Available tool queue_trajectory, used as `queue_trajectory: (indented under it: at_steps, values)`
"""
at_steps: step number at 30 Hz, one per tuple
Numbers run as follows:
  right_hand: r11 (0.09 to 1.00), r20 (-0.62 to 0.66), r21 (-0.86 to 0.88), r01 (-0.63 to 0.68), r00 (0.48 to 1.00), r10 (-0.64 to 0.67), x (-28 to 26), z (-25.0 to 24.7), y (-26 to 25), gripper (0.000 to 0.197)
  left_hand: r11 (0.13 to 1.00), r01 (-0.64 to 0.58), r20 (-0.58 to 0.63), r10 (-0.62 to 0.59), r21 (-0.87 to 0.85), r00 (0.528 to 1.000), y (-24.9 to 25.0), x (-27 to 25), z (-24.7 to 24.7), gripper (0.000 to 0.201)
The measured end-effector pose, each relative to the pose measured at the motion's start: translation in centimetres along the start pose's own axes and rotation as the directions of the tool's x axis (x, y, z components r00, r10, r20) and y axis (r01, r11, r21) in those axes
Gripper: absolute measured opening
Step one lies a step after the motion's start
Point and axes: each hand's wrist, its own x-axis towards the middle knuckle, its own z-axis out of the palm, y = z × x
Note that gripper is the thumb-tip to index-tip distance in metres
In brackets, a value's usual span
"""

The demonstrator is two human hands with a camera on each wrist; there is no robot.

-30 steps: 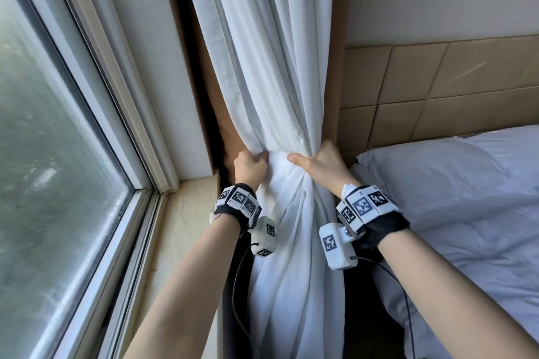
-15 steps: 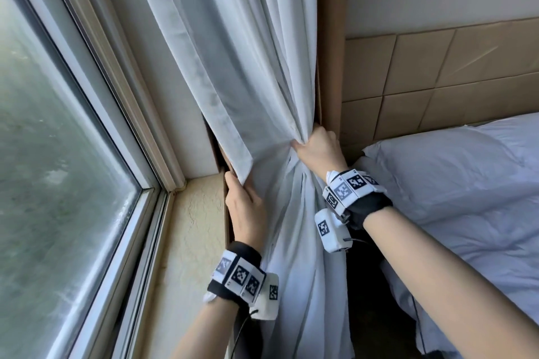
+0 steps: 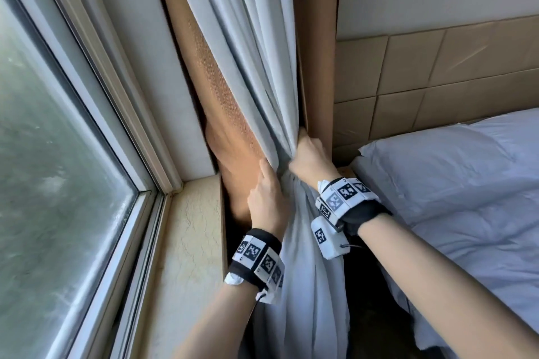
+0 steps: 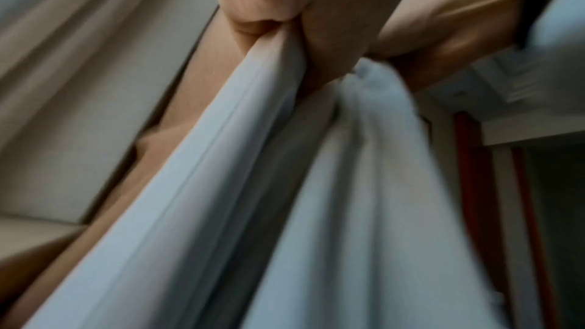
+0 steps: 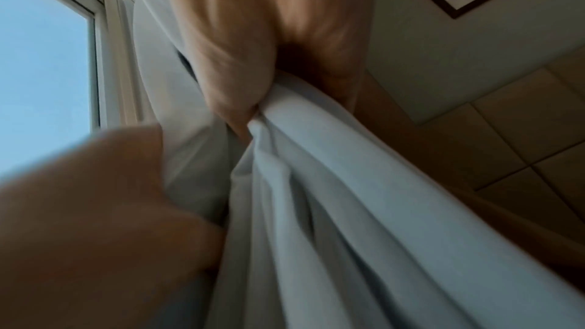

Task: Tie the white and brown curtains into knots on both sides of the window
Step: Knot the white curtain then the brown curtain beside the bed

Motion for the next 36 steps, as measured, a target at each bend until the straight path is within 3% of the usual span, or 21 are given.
queue_trajectory:
  at_steps: [2,4,6,9,13,15,18,21,23,25,27,30,33,36]
  values:
    - [0.999,-0.048,-0.031,0.01,0.999,-0.012,0.1,0.0,0.2,0.042,0.992,-0.043,0.016,0.045,-0.117,0.999,0.7,-0.9,0.5,0.031]
    - [0.998,-0.094,-0.054,0.027,0.995,-0.032,0.0,-0.1,0.4,0.038,0.978,-0.065,0.059,0.078,-0.196,0.995,1.2,-1.3,1.1,0.036]
    - [0.997,-0.088,-0.055,0.047,0.995,-0.051,-0.2,-0.2,0.2,0.036,0.982,-0.016,0.118,0.038,-0.188,0.992,1.5,-1.7,1.9,0.044]
    - [0.999,-0.02,-0.016,0.05,0.999,-0.05,-0.7,-0.2,-0.2,0.043,0.983,0.115,0.193,-0.087,-0.14,0.977,1.3,-2.1,3.1,0.052]
    - [0.999,0.077,0.027,0.027,0.997,-0.029,-0.8,-0.3,-0.3,0.045,0.974,0.192,0.28,-0.153,-0.12,0.948,1.4,-1.8,3.9,0.059]
    - [0.99,0.192,0.142,-0.026,0.981,-0.002,-0.6,-0.9,-0.3,0.046,0.978,0.192,0.282,-0.162,-0.081,0.945,1.2,-1.5,4.3,0.062]
    - [0.952,0.36,0.289,-0.099,0.933,-0.012,-0.6,-1.2,-0.9,0.043,0.979,0.189,0.314,-0.156,-0.076,0.936,0.4,-0.8,4.5,0.048]
    - [0.991,0.254,0.135,-0.014,0.967,-0.021,-0.3,-0.7,-0.4,0.063,0.988,0.076,0.416,-0.014,-0.132,0.909,0.0,-0.5,4.8,0.065]
    - [0.997,0.168,0.081,0.005,0.986,-0.018,0.1,-0.7,0.1,0.057,0.968,0.13,0.453,-0.019,-0.215,0.891,-0.9,-0.5,5.0,0.066]
    - [0.992,0.19,0.12,-0.029,0.982,0.006,0.3,-1.4,0.5,0.048,0.926,0.208,0.418,-0.061,-0.316,0.907,-2.2,-0.8,4.5,0.042]
    - [0.989,0.217,0.139,-0.047,0.976,0.016,0.5,-2.2,0.8,0.043,0.876,0.268,0.387,-0.104,-0.4,0.916,-3.2,-1.4,4.1,0.035]
    - [0.989,0.188,0.142,-0.04,0.982,0.013,0.4,-2.4,0.9,0.032,0.888,0.216,0.333,-0.077,-0.405,0.94,-4.0,-2.4,4.7,0.025]
    - [0.988,0.166,0.15,-0.027,0.986,0.002,0.6,-2.1,1.0,0.028,0.911,0.218,0.345,-0.091,-0.349,0.934,-4.3,-2.8,5.1,0.025]
    - [0.985,0.177,0.17,-0.019,0.984,-0.012,0.6,-2.1,1.0,0.029,0.969,0.088,0.235,-0.032,-0.229,0.971,-4.2,-2.9,5.2,0.017]
